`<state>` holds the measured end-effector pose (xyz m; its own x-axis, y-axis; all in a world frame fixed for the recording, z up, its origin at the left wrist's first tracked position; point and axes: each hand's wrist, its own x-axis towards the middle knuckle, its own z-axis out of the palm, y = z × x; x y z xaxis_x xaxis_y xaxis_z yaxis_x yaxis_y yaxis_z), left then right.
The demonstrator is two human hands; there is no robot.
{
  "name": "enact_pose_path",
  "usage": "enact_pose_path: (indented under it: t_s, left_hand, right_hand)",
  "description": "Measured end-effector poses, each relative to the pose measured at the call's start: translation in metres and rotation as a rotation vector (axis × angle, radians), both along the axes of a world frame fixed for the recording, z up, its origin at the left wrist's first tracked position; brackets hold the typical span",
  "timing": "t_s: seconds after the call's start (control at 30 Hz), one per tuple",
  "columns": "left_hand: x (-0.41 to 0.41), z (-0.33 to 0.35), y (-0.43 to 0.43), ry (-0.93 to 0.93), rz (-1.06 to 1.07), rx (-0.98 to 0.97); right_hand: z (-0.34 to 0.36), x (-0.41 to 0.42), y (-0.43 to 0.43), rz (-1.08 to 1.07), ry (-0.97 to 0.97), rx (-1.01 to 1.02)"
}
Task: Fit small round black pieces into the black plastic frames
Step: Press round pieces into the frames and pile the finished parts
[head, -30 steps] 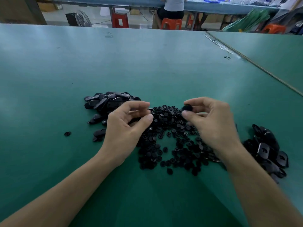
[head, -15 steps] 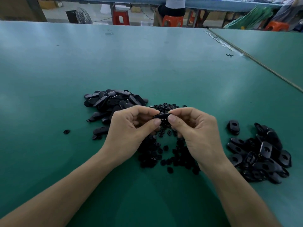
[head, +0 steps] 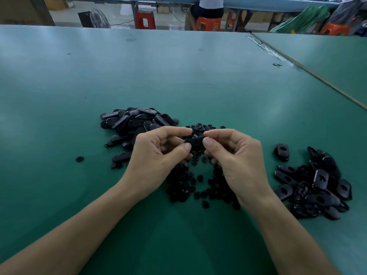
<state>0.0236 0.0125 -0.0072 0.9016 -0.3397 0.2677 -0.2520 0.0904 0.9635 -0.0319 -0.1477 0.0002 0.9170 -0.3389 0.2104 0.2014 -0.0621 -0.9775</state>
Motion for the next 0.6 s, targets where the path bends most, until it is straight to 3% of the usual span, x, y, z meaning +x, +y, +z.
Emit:
enact_pose_path:
  t_s: [0.23, 0.4, 0.5, 0.6]
  left_hand:
    - [-0.0027, 0.0018, -0.0010, -0.129, 0.004, 0.065]
    - [0.0022, 0.0005, -0.0004, -0.036, 0.060, -0.027]
    - [0.0053, -0.0021, 0.0009, -0.029, 0.088, -0.012]
    - [0.0056, -0.0023, 0.0013, -0.035, 0.094, -0.036]
  right_hand:
    - [0.0051, -0.0016, 0.0058, 0.045, -0.138, -0.196]
    - [0.0013, -0.0038, -0.0033, -0.203, 0.015, -0.765]
    - [0.0004, -0.0051, -0.0011, -0.108, 0.120, -0.965]
    - [0.0035, -0.0070, 0.0034, -0.024, 0.192, -1.043]
